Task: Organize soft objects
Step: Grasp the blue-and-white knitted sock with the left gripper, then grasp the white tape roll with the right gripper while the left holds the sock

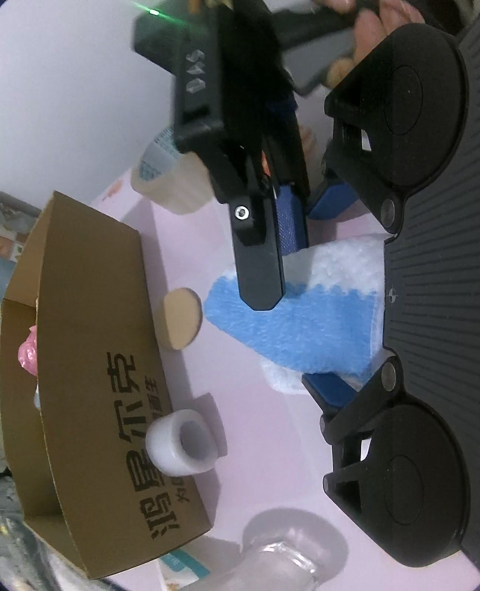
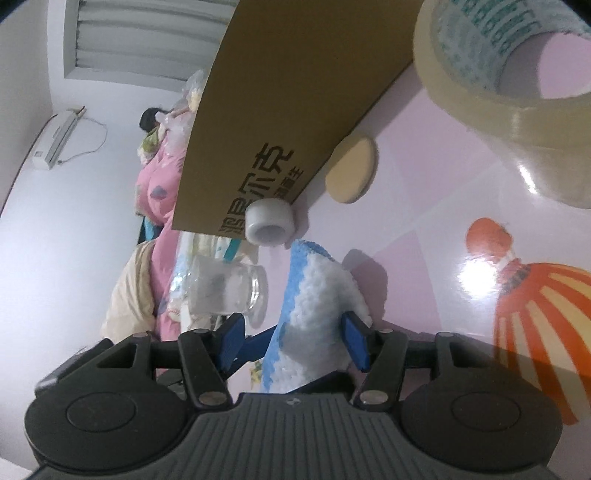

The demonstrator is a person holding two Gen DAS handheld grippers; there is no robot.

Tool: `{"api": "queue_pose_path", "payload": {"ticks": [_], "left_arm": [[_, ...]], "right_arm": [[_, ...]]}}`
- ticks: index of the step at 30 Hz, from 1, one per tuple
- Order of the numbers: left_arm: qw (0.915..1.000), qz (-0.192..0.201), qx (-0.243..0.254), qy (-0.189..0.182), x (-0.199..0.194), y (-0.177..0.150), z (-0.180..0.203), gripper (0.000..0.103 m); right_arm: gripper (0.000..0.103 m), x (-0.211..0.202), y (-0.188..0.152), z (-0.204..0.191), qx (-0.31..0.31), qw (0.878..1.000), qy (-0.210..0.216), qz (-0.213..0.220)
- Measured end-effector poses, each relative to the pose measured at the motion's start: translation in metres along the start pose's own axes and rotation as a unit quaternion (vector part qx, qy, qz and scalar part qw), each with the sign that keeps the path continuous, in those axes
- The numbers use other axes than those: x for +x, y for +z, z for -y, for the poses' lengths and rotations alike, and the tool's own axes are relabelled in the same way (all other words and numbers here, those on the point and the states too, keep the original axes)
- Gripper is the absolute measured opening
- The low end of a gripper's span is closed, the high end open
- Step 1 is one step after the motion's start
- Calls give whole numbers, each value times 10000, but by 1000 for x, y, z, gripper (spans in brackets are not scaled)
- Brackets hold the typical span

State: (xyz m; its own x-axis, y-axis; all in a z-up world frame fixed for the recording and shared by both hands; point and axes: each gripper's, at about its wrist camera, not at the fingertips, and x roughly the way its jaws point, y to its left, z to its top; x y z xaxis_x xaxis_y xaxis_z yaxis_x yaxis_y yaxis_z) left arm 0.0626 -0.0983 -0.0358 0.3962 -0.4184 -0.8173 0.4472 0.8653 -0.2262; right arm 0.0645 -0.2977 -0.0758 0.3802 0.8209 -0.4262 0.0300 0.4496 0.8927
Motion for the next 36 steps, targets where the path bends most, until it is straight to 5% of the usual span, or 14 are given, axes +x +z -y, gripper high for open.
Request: {"api": "queue_pose_path", "payload": {"ticks": [6,11,20,24,32,36], "left_arm": [[9957,110,370,847,3,-4,14,57],[9950,183,268,940,0,-5,9,34],[9952,329,-243,885,-18,-14,-11,23],[9932,423,-512,957,-30,-23,-27,23],[9912,589,-787,884,-39,-31,-49,23],[9915,644,-796,802,-37,-31,-50,23]], "right_arm": [[48,1,1,-10,-297,9994,-190,-37],[49,-13,1,-22,-599,9972,-395,189],[51,-27,6,-64,-1468,9805,-1118,674],[52,-13,7,-88,-2107,9572,-1781,879],[53,42,13,-109,-3336,8770,-3324,958],[53,64,25,-99,-3387,8641,-3640,787]]}}
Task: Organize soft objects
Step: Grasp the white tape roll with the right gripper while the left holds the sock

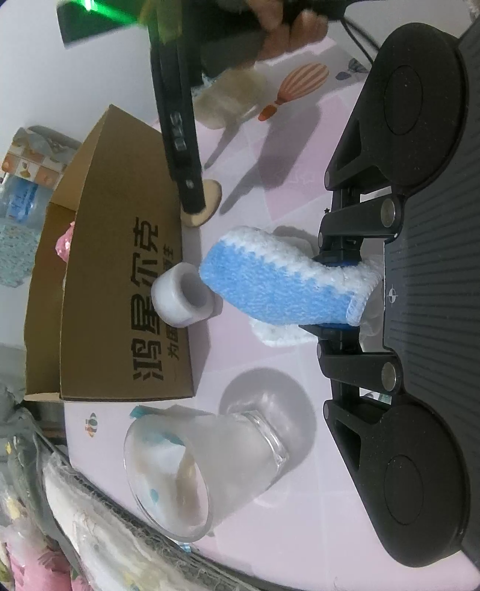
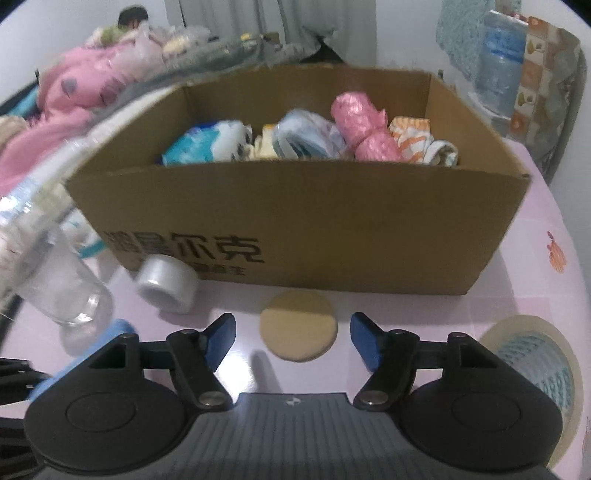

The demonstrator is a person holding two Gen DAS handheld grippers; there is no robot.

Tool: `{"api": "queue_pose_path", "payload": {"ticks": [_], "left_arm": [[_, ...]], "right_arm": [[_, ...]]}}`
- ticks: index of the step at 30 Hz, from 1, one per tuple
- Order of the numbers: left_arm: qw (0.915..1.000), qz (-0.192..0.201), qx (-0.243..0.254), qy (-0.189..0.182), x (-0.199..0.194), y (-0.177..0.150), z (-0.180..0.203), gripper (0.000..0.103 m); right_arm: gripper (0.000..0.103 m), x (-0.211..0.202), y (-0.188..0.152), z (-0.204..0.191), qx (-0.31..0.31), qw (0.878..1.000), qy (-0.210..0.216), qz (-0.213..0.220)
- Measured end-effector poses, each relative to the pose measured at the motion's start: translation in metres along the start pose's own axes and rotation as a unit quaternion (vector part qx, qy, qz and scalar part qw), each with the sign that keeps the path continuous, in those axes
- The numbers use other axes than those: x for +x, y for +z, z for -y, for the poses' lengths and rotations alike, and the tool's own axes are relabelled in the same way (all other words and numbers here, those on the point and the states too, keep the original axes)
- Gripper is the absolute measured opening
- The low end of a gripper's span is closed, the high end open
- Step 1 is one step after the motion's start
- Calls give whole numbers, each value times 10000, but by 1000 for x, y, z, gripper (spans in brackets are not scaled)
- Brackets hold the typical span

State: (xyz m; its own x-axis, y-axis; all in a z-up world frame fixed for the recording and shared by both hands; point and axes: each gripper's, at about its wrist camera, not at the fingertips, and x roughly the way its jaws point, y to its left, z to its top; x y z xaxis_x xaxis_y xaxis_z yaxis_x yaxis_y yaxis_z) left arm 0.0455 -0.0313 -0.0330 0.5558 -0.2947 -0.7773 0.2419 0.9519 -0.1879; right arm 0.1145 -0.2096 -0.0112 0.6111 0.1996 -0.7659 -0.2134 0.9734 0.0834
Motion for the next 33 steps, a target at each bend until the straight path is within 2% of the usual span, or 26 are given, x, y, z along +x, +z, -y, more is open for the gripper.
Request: {"api": "queue_pose_path", "payload": {"ticks": [3,6,8,12,18,20,27,33], "left_arm": [[10000,12,-14,-64,-3,-3,-1,23],[9999,16,-34,-105,-4,-3,-2,23],[9999,26,-37,-124,-3,-3,-4,23],[9999,45,-54,-150,-2,-3,-6,23],[9997,45,-85,-202,-3,-3,-9,23],[9998,45,-82,-196,-3,-3,-9,23],[9997,49,-101,-202,-3,-3,-8,23],[9997,32,-124,-213,-3,-2,-9,23]], "right_arm": [[53,14,-2,0,-67,9998,-35,-207],[53,17,-6,-8,-445,9987,-210,-123],[53,16,-5,-8,-499,9986,-157,-118],[51,13,-2,-7,-512,9984,-162,-163],[42,4,-2,-7,-395,9991,-134,-48],[38,2,1,-4,-261,9996,5,-88],[38,0,-3,-3,-273,9996,-38,-67],[38,-17,-2,-8,-309,9994,104,114]]}}
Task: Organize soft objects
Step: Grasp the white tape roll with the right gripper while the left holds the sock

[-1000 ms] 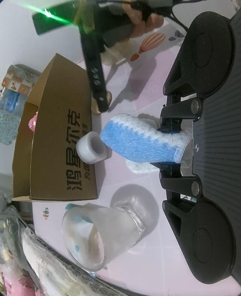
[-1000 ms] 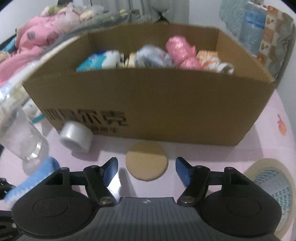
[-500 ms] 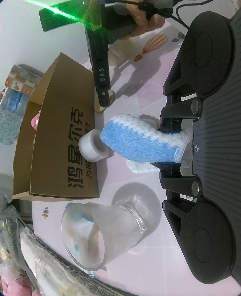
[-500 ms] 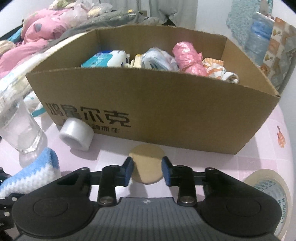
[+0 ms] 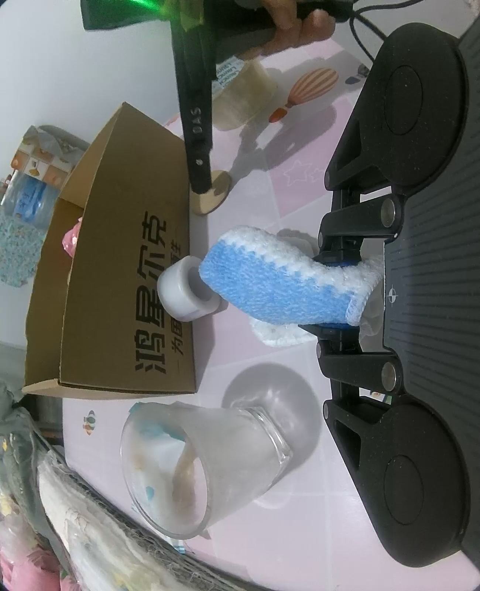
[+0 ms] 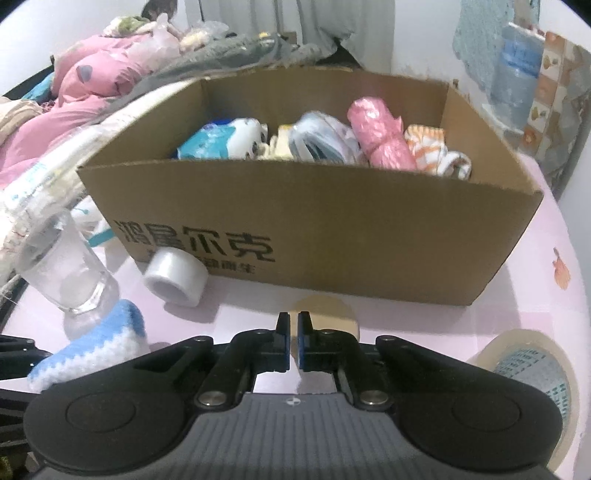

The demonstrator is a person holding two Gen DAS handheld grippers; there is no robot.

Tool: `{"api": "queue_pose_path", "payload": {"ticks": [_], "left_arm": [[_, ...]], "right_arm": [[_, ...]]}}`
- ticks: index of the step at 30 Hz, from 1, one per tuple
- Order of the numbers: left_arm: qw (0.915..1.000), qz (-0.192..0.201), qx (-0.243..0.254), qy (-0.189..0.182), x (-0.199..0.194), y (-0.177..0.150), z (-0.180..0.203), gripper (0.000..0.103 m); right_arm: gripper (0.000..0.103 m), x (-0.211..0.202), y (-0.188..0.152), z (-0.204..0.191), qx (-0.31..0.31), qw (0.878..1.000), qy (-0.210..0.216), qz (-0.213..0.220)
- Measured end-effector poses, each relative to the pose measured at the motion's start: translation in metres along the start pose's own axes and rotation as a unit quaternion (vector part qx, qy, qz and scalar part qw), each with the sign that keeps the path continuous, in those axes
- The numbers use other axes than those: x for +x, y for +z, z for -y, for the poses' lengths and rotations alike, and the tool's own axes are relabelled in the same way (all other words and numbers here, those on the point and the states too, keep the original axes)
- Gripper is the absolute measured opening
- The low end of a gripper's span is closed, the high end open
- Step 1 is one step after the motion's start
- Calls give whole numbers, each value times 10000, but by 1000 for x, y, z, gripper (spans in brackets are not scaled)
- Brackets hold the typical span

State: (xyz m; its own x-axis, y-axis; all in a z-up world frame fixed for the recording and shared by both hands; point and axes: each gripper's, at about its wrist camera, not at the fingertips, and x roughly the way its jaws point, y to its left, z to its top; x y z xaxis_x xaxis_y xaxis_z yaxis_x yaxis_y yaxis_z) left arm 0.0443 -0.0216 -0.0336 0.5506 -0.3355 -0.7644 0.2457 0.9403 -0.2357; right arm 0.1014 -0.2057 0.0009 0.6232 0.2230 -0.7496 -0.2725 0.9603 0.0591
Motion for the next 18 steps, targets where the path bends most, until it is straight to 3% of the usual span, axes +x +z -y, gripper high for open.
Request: {"api": "queue_pose_path", "payload": {"ticks": [6,9,13,18], "left_arm": [[10000,17,-38,38,-1,0,-2,23],[9999,31,-64,83,-1,-1,-2,23],[9998,49,-104,133,-3,-2,-6,23],[9998,80,-144,145,-5,-3,-8,23]], "right_arm": [[39,-4,2,-18,-470,9988,135,-19],[42,-1,8,-25,-442,9982,401,0],[45,6,23,-22,110,9943,1055,54],[46,30,35,-16,1016,9780,1788,-338]]}}
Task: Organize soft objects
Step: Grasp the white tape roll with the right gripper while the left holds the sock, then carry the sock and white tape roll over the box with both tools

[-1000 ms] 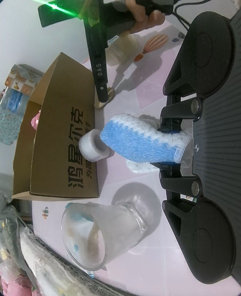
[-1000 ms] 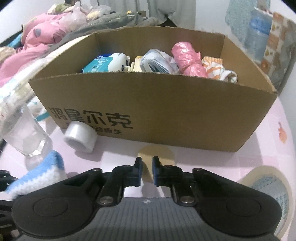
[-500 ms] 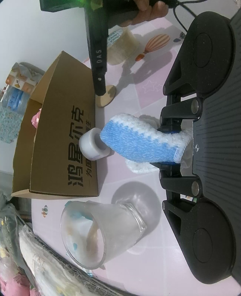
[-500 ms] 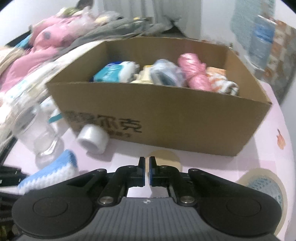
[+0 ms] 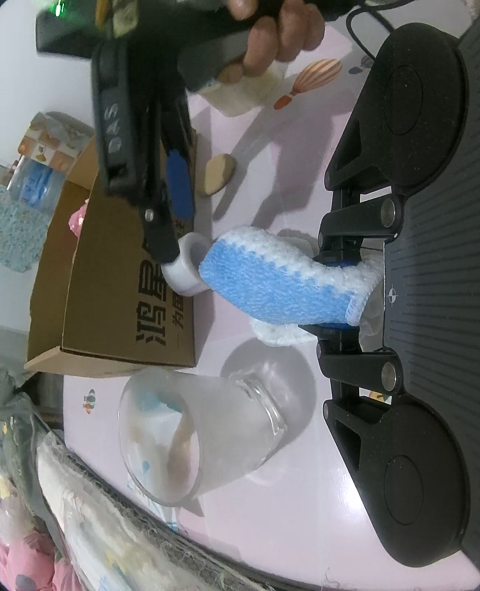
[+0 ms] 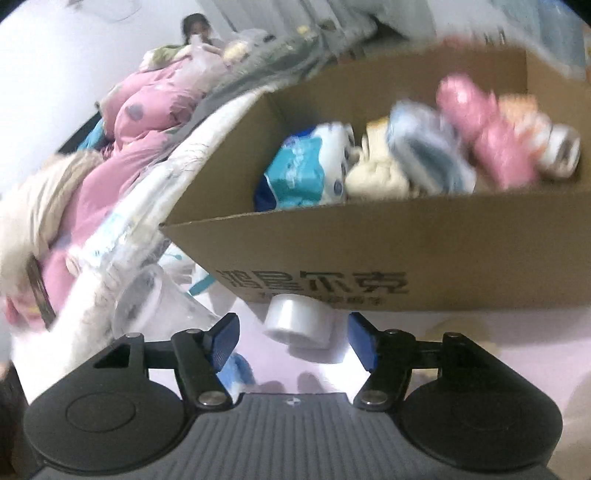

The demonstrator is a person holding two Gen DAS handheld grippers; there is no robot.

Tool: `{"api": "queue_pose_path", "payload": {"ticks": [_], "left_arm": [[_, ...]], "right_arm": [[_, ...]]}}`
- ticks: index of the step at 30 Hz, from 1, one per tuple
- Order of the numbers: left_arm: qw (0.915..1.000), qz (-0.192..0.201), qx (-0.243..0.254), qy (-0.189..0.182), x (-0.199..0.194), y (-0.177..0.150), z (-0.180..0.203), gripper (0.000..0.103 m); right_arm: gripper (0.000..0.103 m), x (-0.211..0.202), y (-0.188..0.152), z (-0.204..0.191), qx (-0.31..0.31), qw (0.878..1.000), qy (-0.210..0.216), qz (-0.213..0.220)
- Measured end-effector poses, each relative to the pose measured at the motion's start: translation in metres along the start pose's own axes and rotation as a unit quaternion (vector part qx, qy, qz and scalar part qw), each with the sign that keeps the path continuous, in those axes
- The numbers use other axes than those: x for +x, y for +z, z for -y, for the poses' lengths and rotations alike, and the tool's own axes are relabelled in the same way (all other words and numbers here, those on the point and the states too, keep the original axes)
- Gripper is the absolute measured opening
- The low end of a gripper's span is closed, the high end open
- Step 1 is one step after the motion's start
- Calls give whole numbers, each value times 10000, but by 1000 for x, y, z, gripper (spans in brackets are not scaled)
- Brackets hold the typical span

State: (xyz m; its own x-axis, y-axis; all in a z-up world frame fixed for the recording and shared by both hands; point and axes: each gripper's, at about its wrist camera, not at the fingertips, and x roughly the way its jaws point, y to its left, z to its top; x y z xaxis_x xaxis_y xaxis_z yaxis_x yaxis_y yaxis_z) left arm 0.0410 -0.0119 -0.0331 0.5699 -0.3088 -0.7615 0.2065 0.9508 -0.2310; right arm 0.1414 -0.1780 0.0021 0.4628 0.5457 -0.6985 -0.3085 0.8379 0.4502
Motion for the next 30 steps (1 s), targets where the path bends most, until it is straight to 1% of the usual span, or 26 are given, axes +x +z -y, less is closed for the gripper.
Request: {"api": "queue_pose_path", "payload": {"ticks": [2,6,8,9,11,14,21,25,30], "left_arm": [[10000,12,6,-8,0,0,-1,23],[10000,33,21,-12,-1,-2,1,22],[10000,35,20,-11,-2,-2,1,22],[10000,42,21,-10,-2,-2,1,22],[10000,66,26,1,-3,-2,2,22],[9999,121,43,40,-7,-2,4,22],[9998,203,53,69,-23,-4,13,22],[9991,373,133,180,-43,-3,20,22],[9973,690,212,144,-79,10,26,22]], "right_arm": [[46,12,3,6,292,9995,57,-125],[45,27,8,14,569,9979,223,-196],[35,33,7,18,747,9962,311,-310],[32,35,8,20,788,9959,339,-298],[32,34,6,24,894,9948,386,-291],[32,25,1,26,951,9945,398,-202],[32,-6,-9,30,1017,9929,609,-6],[32,-34,-15,26,935,9920,833,185],[32,-77,-15,15,675,9894,1158,563]]}}
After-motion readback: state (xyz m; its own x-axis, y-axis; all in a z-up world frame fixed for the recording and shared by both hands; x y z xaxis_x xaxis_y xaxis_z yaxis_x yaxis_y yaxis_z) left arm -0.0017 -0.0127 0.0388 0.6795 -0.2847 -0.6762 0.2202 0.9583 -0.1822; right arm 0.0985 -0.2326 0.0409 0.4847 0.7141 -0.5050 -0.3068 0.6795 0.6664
